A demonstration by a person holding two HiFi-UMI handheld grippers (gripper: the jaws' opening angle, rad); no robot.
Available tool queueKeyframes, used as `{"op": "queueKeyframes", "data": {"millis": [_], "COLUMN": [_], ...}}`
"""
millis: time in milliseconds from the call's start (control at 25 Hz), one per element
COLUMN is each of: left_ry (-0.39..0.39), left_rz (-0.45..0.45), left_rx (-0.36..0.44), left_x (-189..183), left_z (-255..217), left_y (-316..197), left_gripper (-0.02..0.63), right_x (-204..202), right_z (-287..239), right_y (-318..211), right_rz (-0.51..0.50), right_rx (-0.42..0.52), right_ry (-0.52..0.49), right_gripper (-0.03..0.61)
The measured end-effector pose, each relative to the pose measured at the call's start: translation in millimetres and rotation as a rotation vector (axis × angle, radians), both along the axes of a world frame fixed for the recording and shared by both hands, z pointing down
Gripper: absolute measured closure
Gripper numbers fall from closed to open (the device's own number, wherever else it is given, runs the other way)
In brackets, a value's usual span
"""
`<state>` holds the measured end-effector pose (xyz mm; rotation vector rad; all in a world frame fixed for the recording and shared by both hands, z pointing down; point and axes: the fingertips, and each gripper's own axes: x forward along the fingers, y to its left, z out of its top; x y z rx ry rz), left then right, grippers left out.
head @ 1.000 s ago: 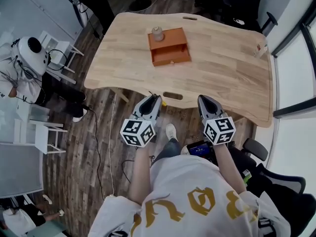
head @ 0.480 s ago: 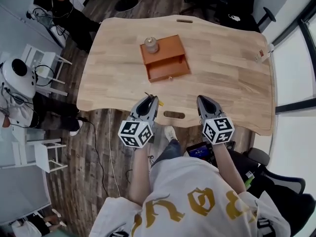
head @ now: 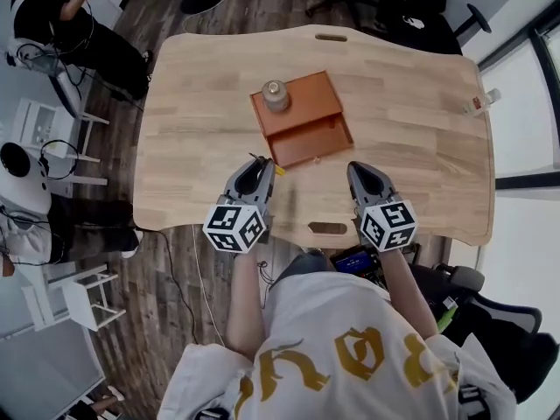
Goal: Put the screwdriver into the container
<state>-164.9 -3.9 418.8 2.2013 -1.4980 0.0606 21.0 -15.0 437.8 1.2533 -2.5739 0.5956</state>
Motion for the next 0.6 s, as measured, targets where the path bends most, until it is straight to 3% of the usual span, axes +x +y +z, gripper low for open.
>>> {"op": "queueKeyframes", "data": {"millis": [240,600], "left_ry": [0.014,-0.035], "left_rz": [0.042,0.103], "left_rx": [0.006,0.056], "left_x": [-7,12], "left_z": [-1,-23], "left_y": [-26,-39], "left_gripper": [0.538,0.538], "right_x": [-6,-3], "right_z": [-2,-18], "right_y": [-12,-26], "right_rz": [0.03,0.059], "right_rx": [0.001,0.045], "right_ry": [0.022,-0.007], "right_gripper": [0.569,0.569]}}
